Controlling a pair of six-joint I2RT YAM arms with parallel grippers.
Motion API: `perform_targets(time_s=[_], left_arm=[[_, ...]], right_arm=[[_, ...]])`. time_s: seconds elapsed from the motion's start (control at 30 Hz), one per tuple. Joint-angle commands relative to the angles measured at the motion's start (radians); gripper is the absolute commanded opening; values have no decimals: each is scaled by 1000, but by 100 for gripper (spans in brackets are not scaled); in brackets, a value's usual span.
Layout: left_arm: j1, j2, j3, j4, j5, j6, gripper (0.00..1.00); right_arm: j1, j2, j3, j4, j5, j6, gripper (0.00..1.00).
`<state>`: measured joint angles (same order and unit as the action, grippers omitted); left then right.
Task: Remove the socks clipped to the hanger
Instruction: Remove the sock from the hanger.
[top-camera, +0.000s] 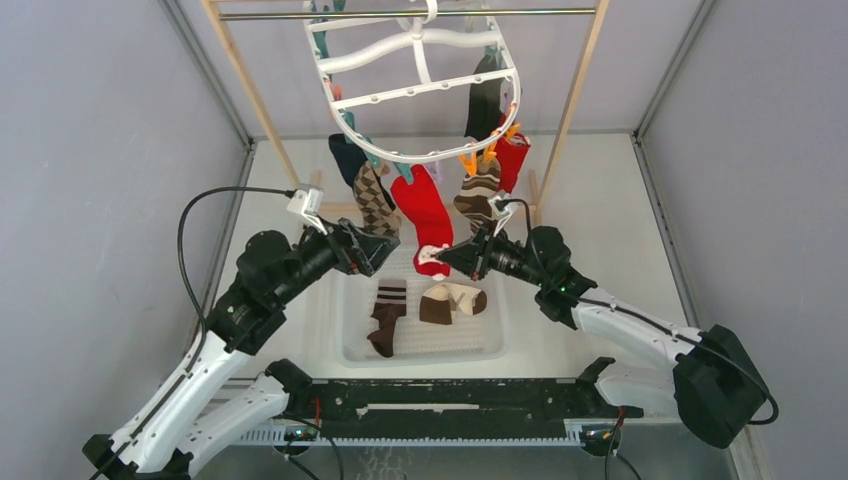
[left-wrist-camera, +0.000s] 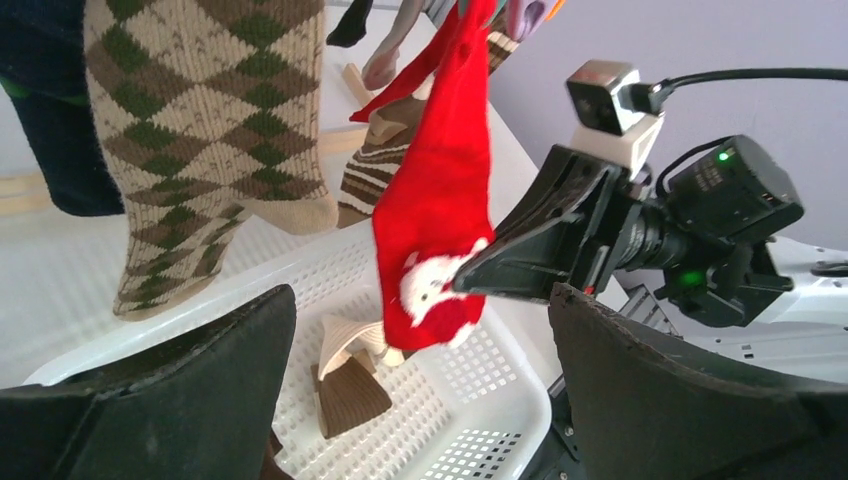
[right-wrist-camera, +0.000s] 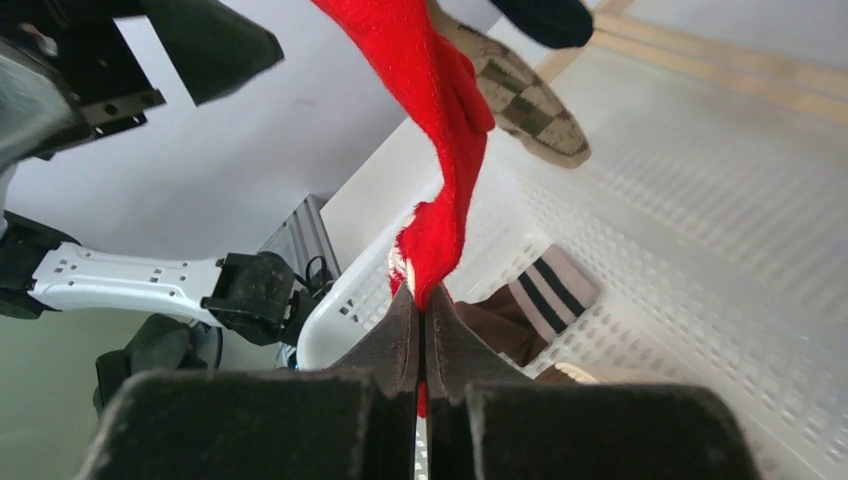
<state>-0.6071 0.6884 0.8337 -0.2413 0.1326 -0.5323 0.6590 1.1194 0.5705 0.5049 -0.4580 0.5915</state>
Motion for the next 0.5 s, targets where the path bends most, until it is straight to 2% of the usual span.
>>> perform_targets(time_s=[0.0, 0.47], left_arm=[[-7, 6, 91, 45, -14, 29, 100], [-8, 120, 192, 172, 9, 140, 100]], right_arm=[[50, 43, 72, 51, 28, -25, 0], [137, 100, 115, 56, 48, -29, 0]])
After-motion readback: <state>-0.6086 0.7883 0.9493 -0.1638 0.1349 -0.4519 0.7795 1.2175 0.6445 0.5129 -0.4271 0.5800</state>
